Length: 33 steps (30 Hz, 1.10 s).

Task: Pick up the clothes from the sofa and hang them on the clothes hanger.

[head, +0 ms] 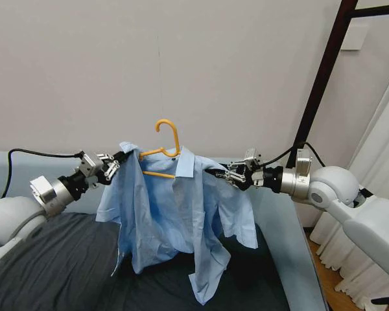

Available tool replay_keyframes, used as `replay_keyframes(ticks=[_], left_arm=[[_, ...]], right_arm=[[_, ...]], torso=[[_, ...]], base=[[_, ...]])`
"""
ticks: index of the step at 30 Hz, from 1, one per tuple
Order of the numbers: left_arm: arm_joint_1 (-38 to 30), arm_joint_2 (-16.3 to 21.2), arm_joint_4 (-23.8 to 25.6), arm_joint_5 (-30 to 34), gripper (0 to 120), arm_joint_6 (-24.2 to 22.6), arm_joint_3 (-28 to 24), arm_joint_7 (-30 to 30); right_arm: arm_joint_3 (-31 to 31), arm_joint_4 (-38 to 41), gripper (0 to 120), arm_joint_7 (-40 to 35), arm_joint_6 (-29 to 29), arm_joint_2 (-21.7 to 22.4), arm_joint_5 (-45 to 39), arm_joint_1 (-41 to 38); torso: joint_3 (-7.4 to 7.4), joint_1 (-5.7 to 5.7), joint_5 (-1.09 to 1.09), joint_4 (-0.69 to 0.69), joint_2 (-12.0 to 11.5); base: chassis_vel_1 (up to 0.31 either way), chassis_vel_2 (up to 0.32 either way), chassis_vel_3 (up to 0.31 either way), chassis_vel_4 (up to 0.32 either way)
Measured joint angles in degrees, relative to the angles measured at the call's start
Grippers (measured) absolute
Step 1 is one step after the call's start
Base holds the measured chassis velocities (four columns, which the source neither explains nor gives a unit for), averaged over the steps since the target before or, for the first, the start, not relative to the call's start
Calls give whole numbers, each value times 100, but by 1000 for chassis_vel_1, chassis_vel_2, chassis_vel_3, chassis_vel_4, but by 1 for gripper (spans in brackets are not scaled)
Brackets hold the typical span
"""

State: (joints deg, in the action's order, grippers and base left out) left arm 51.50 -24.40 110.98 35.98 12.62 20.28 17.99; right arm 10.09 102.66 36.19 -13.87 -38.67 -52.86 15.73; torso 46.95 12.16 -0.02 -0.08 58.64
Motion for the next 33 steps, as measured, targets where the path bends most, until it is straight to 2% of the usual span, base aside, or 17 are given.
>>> replay_keyframes(ticks=[10,14,18,22,29,33], left_arm=[[431,-127,224,-65,0,81,112,184],[690,-205,125,-303,0,119,191,194],[796,-274,70,-352,0,119,227,-128],[765,-348,67,-149,0,119,218,-619],[785,-431,117,92,0,145,182,-1089],[1129,-506,162,517,16,261,200,-1219]], right_arm=[[159,44,8,-341,3,-110,-143,-7],[282,45,8,-756,209,-186,-706,-75],[293,3,8,-874,290,-213,-893,-125],[306,-39,8,-878,312,-199,-900,-208],[338,-98,8,-876,325,-188,-876,-372],[320,-101,8,-1007,310,-119,-929,-489]], torso=[[0,0,-1,1,0],[0,0,-2,2,0],[0,0,-3,2,0],[0,0,-1,0,0],[0,0,-1,0,0],[0,0,-1,2,0]], base=[[0,0,0,0],[0,0,0,0],[0,0,0,0],[0,0,0,0],[0,0,0,0],[0,0,0,0]])
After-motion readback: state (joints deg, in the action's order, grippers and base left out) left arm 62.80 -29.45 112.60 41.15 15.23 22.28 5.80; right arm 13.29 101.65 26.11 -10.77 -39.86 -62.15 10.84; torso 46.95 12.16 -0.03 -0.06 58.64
